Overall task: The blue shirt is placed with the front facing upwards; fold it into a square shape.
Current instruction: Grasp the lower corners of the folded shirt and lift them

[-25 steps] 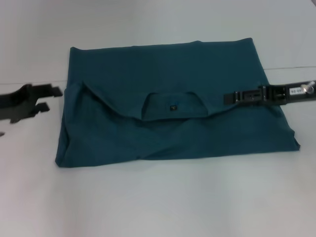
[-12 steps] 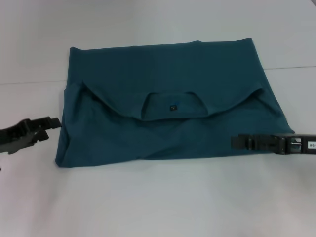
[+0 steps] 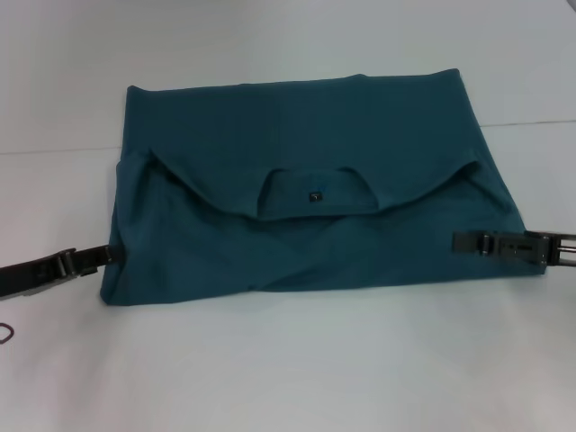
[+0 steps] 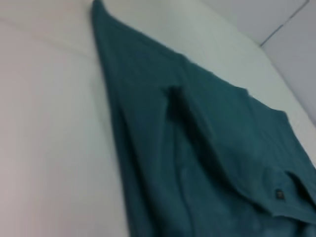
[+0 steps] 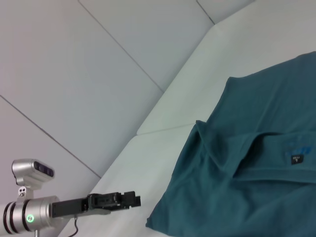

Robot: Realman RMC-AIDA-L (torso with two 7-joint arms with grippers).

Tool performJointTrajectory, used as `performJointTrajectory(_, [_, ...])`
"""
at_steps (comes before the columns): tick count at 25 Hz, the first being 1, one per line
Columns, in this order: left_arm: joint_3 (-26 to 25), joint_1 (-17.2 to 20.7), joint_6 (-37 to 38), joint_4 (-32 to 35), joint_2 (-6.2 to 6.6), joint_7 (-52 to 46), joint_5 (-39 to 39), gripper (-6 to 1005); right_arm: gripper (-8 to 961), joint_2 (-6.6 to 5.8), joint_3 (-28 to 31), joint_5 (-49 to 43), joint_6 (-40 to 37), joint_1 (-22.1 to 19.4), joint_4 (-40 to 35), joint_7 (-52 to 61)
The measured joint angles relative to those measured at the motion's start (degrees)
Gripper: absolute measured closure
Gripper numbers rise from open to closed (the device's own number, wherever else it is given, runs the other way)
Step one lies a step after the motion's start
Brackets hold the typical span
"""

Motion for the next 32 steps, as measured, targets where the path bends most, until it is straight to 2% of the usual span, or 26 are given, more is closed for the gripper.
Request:
performJointTrajectory(7, [-0.42,-0.07,-2.47,-1.15,-0.83,-7.15,-0.34,373,136,0.01,0.03,0.0,0.94,0.41,0.0,-0.45])
performJointTrajectory(11, [-0.62,0.65,-2.87,-1.61,-0.81,-17.92,-0.27,373,138,0.03,0.03,0.16,1.04,0.23,0.0,-0.41])
performJointTrajectory(12, [-0.62,0.65,-2.87,-1.61,-0.81,-17.92,-0.27,373,138,0.03,0.06,0.2,1.04,0.15,0.0,-0.35])
performJointTrajectory(13, [-0.79,1.64,-1.49,-1.43,-0.74,-25.35,-0.25,373,139,0.02,0.18,0.22,1.04,0.06,0.0,-0.26])
performJointTrajectory(20, [-2.77,2.7,0.51,-1.69,-0.89,-27.85,-0.53,372,142,-0.22,1.33,0.22,1.0,-0.21,-0.05,-0.43])
performJointTrajectory(32, [-2.84,2.71,-3.1,-3.53,-0.8,-30.48,-0.12,372,147,-0.24,1.35,0.05,1.0,-0.3,-0.08,-0.5])
